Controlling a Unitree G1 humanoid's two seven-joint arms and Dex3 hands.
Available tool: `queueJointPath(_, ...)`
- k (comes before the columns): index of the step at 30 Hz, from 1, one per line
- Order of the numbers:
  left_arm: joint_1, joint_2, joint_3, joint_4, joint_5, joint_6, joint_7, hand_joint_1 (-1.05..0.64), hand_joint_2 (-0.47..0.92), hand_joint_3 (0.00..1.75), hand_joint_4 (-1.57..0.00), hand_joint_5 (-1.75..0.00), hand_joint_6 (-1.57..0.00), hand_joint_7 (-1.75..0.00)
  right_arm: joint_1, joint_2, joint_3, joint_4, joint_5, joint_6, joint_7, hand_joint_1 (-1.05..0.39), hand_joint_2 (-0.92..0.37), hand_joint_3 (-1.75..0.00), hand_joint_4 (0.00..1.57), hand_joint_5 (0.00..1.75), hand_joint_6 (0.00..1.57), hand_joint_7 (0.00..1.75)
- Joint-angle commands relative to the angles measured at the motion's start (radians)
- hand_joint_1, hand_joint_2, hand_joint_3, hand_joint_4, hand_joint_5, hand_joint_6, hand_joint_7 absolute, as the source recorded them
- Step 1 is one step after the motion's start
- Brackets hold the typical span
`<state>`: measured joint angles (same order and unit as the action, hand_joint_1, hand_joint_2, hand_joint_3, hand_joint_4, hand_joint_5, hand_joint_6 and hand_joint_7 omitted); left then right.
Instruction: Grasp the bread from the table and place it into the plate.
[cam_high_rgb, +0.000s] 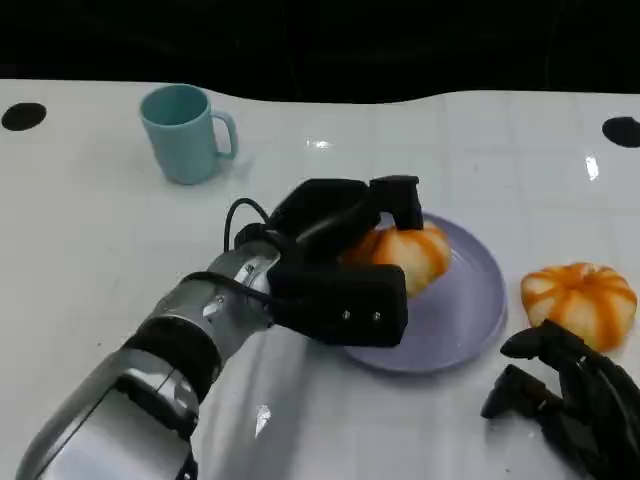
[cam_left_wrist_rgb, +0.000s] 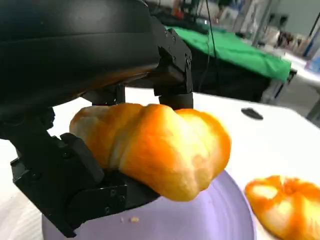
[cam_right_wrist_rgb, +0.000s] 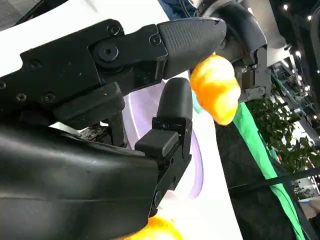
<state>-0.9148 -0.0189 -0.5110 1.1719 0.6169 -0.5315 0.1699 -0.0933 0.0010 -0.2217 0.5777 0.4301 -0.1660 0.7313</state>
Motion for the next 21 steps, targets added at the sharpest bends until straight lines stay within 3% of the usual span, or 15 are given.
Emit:
queueJointPath(1, -0.028, 0.014, 0.016, -0.002, -0.025, -0.003, -0.077, -0.29, 0.89, 0.29, -0.58, -1.44, -0.77, -0.27, 0.015, -0.011, -0.004, 0.001, 0.003, 0.004, -0.005, -0.52, -0.92, -0.23, 0.68, 1.5, 0.6, 1.19)
queueJointPath(2, -0.03, 0.017, 0.014, -0.003, -0.024, -0.004, -0.084, -0.32, 0.9, 0.25, -0.52, -1.42, -0.74, -0.18, 0.014, -0.01, -0.004, 0.0, 0.005, 0.008, -0.005, -0.52, -0.92, -0.24, 0.67, 1.5, 0.6, 1.19)
queueJointPath(3, -0.031, 0.019, 0.013, -0.004, -0.024, -0.004, -0.089, -0.38, 0.91, 0.25, -0.43, -1.17, -0.68, -0.09, 0.014, -0.01, -0.005, -0.001, 0.007, 0.011, -0.005, -0.52, -0.92, -0.23, 0.67, 1.51, 0.6, 1.2)
queueJointPath(5, -0.039, 0.025, 0.006, -0.008, -0.019, 0.007, -0.119, -0.42, 0.92, 0.25, -0.39, -1.01, -0.65, -0.04, 0.014, -0.009, -0.006, -0.002, 0.008, 0.013, -0.005, -0.52, -0.92, -0.23, 0.67, 1.51, 0.59, 1.2)
queueJointPath(6, -0.045, 0.028, 0.002, -0.01, -0.015, 0.015, -0.138, -0.56, 0.92, 0.37, -0.27, -0.69, -0.48, -0.02, 0.013, -0.01, -0.006, -0.002, 0.007, 0.012, -0.005, -0.52, -0.92, -0.22, 0.67, 1.51, 0.59, 1.2)
queueJointPath(9, -0.058, 0.04, -0.01, -0.021, -0.004, 0.037, -0.191, -0.74, 0.92, 0.53, -0.12, -0.37, -0.27, 0.0, 0.011, -0.011, -0.006, 0.001, 0.004, 0.005, -0.004, -0.52, -0.92, -0.22, 0.66, 1.5, 0.59, 1.19)
queueJointPath(16, -0.054, 0.063, -0.015, -0.043, -0.008, 0.047, -0.234, -0.97, 0.92, 0.75, 0.0, -0.23, -0.15, 0.0, 0.011, -0.008, -0.007, 0.001, 0.005, 0.009, -0.011, -0.51, -0.92, -0.22, 0.67, 1.5, 0.6, 1.19)
queueJointPath(21, -0.034, 0.092, 0.005, -0.072, -0.034, 0.033, -0.27, -0.99, 0.92, 0.77, -0.01, -0.22, -0.16, -0.01, 0.012, -0.009, -0.006, 0.001, 0.002, 0.003, -0.012, -0.52, -0.92, -0.22, 0.67, 1.5, 0.6, 1.2)
